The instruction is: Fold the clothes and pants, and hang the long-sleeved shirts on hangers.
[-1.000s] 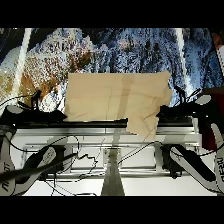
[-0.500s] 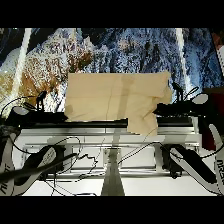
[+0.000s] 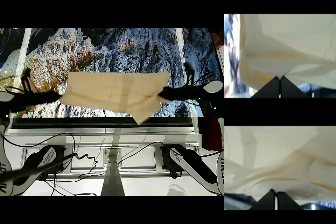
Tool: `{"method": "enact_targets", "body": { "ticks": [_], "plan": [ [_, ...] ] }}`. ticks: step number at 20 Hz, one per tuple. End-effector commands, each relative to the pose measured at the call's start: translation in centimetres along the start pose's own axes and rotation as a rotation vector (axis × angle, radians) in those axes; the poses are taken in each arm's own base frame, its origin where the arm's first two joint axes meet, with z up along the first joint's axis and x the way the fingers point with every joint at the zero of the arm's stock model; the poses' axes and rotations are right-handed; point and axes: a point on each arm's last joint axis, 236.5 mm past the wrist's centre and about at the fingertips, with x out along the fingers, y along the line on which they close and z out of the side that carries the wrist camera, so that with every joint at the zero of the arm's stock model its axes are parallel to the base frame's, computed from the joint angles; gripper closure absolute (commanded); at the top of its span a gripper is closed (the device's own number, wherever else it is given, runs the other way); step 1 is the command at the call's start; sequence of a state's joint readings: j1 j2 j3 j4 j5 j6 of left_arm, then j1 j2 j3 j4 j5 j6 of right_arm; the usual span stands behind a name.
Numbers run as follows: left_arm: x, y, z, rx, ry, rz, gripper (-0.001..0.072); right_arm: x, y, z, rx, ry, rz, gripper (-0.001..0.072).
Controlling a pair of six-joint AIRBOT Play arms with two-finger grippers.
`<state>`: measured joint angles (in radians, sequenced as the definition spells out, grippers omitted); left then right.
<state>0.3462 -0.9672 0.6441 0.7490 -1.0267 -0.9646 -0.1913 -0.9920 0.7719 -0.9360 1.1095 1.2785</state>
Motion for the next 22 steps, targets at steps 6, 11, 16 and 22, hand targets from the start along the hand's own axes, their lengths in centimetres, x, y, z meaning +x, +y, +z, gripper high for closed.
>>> {"method": "enact_targets", "body": {
  "ticks": [6, 11, 16, 22],
  "plan": [
    [6.6, 0.1, 10.3, -0.251, -0.293, -0.033, 0.0692, 0.9, -4.5, 13.6, 0.366, -0.493, -0.009, 0.0701],
    [12.8, 0.8, 13.1, -0.254, -0.242, -0.028, 0.0684, 4.7, -7.6, 17.1, 0.48, -0.503, -0.012, 0.07],
    [14.2, 1.0, 12.7, -0.22, -0.184, -0.053, 0.0002, 6.5, -7.9, 17.5, 0.393, -0.417, -0.041, 0.0082],
    [10.5, 5.6, 7.3, -0.189, 0.083, -0.007, 0.0133, 6.6, -6.8, 14.2, 0.185, -0.201, -0.091, 0.0086]
  ]
}}
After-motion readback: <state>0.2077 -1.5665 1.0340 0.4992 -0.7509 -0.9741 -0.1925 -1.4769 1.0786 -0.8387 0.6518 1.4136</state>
